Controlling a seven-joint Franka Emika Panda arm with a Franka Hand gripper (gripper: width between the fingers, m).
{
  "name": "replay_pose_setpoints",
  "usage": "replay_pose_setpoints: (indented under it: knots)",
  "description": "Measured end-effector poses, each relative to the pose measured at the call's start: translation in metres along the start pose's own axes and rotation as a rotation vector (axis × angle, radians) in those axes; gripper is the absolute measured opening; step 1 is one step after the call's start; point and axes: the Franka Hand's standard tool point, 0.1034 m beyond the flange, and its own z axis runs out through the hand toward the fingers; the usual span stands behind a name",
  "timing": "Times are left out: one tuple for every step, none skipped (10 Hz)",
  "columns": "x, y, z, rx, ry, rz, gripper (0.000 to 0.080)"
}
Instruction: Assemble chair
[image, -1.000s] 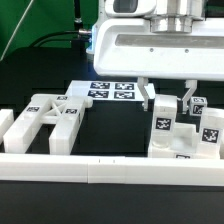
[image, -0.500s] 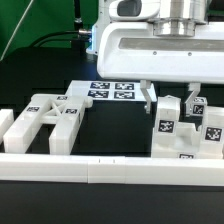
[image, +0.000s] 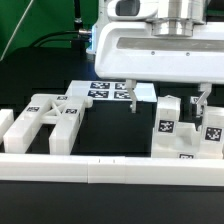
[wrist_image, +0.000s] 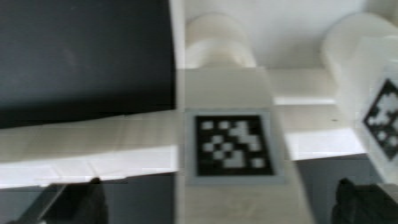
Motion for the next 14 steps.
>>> replay_pose_setpoints:
  knots:
    - [0.000,0.000,0.000,0.000,0.000,-0.001,0.0646]
    - [0.001,0.001,-0.001,0.000,-0.004,-0.001,0.0649]
    - [0.003,0.001,-0.004,0.002,-0.015,0.001,0.0649]
    - [0.005,0.000,-0.008,0.006,-0.025,0.001,0.0649]
    - [0.010,0.003,-0.014,0.009,-0.021,-0.002,0.0649]
    - [0.013,0.007,-0.021,0.012,-0.027,0.008,0.0649]
    - [0.014,0.007,-0.023,0.014,-0.036,0.011,0.0649]
    - [0.012,0.007,-0.022,0.013,-0.052,0.010,0.0649]
    - [0.011,0.007,-0.021,0.012,-0.051,0.010,0.0649]
    - [0.008,0.006,-0.020,0.012,-0.094,0.010,0.0649]
    - [0.001,0.003,-0.018,0.011,-0.196,0.007,0.0649]
    - [0.001,0.005,-0.018,0.009,-0.283,0.002,0.0649]
    - [-0.004,0.007,-0.016,0.002,-0.395,0.003,0.0649]
    - [-0.006,0.006,-0.014,-0.003,-0.460,0.008,0.0649]
